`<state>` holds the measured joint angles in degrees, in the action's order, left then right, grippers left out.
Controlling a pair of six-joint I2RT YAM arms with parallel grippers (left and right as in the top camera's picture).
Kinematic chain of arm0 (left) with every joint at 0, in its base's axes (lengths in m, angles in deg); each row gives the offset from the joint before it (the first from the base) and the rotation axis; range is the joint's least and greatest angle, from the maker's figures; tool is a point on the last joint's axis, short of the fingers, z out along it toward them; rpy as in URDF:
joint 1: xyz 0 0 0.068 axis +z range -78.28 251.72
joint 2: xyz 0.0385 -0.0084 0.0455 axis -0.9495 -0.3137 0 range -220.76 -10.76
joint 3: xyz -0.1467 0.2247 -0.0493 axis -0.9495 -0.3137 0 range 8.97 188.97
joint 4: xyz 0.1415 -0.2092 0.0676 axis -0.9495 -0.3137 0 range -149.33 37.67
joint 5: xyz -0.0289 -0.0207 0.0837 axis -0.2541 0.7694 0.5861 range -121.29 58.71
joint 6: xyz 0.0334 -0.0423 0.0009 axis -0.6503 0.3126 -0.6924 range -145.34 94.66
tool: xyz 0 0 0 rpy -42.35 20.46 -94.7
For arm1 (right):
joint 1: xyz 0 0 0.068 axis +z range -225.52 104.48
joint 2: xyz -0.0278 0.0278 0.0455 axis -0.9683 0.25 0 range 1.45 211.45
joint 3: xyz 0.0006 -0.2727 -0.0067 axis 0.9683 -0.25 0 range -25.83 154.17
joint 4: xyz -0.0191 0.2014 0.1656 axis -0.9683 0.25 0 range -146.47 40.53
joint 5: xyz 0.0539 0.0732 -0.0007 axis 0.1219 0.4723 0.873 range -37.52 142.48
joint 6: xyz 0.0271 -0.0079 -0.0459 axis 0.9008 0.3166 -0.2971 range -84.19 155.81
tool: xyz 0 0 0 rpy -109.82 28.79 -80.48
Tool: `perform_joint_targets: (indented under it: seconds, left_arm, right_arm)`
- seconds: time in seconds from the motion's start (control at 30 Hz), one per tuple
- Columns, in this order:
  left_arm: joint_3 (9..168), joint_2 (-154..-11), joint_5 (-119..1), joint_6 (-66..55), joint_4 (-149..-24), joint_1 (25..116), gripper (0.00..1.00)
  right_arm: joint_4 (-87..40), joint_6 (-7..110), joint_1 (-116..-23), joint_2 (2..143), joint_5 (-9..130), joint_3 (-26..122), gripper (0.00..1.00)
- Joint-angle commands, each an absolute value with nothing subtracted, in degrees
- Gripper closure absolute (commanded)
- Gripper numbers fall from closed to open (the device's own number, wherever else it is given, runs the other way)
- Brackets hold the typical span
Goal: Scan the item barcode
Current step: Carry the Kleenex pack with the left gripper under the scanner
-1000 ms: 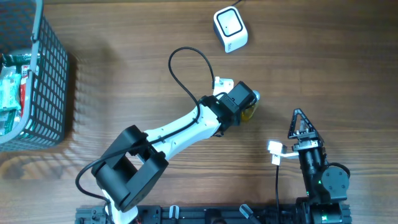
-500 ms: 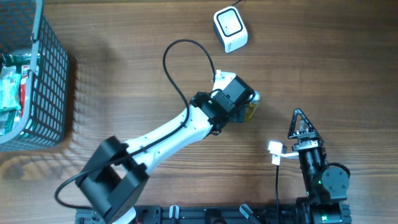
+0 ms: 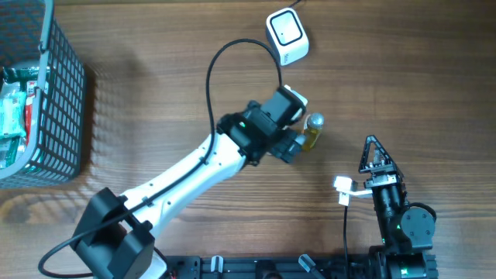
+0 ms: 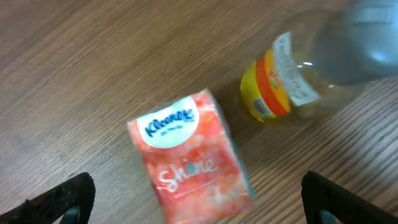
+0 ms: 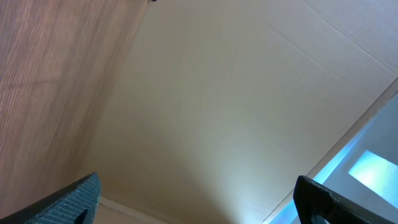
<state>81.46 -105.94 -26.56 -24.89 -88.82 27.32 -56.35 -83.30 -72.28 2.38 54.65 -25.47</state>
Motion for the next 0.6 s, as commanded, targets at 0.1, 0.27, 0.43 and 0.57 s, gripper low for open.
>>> perform_joint_targets:
  seconds: [0.1, 0.27, 0.43, 0.57]
  left_arm:
    - [80.97, -106.44, -46.78, -30.77, -89.23, 35.67, 0.0]
    - [80.95, -108.91, -47.85, -31.63, -89.65, 35.6, 0.0]
    - [80.95, -111.34, -47.28, -32.54, -89.36, 33.83, 0.0]
    - [80.95, -113.68, -46.69, -32.39, -88.14, 33.68, 0.0]
  right_arm:
    - [-56.46, -85.68, -72.13, 2.47, 55.37, -25.49, 0.0]
    - [-56.46, -85.7, -72.13, 2.47, 55.37, -25.49, 0.0]
    - [-56.46, -85.68, -72.13, 2.49, 55.35, -25.49, 0.0]
    - [-56.46, -85.7, -72.13, 2.49, 55.37, -25.49, 0.0]
